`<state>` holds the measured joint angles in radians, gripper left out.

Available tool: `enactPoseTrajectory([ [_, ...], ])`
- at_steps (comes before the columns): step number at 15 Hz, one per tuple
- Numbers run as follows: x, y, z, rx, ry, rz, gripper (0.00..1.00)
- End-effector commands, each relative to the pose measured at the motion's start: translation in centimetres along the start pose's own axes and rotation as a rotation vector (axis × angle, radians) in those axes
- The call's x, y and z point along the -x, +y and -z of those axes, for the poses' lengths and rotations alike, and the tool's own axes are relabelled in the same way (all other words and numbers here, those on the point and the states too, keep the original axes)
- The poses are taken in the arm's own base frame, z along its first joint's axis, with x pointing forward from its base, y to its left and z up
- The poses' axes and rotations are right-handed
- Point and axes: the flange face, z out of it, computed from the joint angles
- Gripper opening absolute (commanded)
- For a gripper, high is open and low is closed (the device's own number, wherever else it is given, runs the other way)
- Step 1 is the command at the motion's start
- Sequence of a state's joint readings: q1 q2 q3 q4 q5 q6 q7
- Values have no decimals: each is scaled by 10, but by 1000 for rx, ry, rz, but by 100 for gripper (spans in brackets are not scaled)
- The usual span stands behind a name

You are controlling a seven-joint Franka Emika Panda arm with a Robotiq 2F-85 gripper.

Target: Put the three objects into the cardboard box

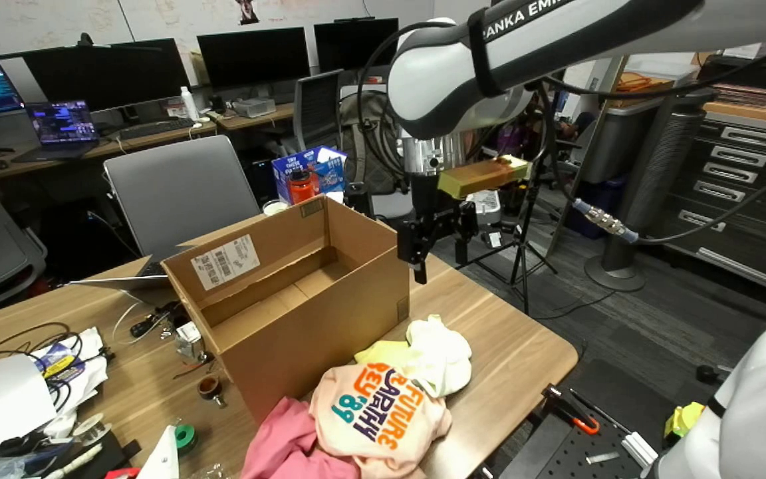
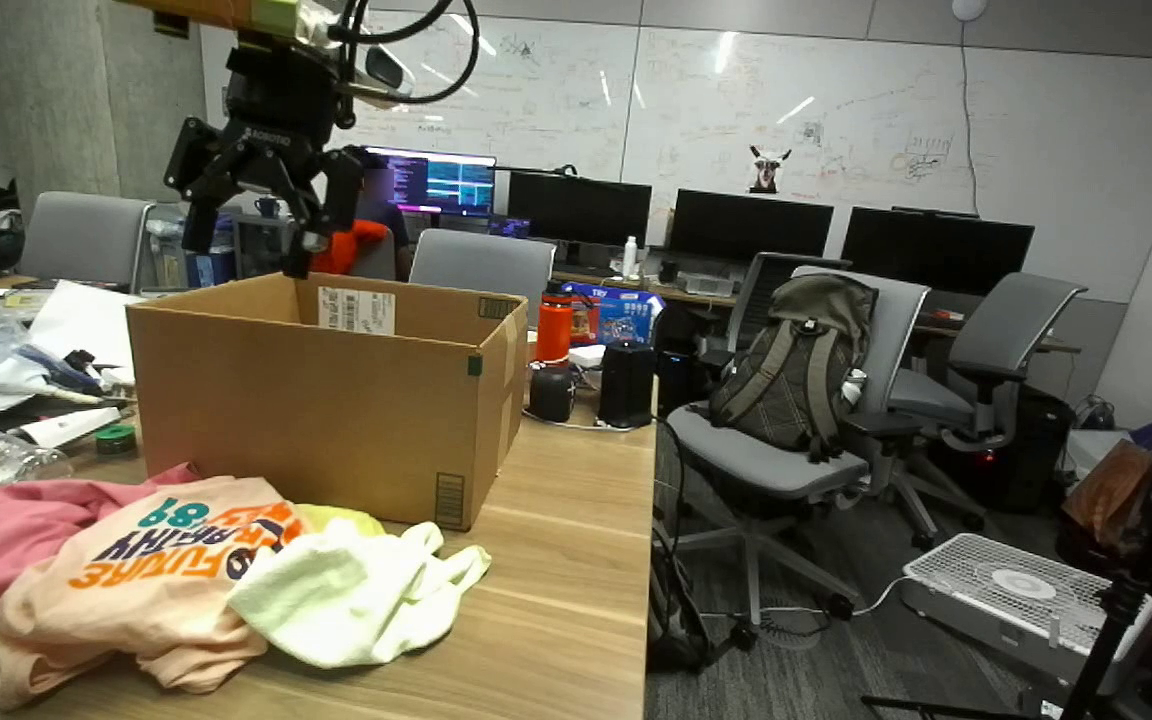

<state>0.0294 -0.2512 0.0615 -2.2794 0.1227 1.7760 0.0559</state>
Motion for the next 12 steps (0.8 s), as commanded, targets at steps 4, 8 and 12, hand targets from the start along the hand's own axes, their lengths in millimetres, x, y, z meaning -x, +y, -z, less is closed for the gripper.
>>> enactPoseTrajectory([
  [4,-18,-3,-11,23,106,5,100],
  [8,-32,3,-27,58,144,17,100],
  [12,-47,10,-55,94,182,-10,100],
])
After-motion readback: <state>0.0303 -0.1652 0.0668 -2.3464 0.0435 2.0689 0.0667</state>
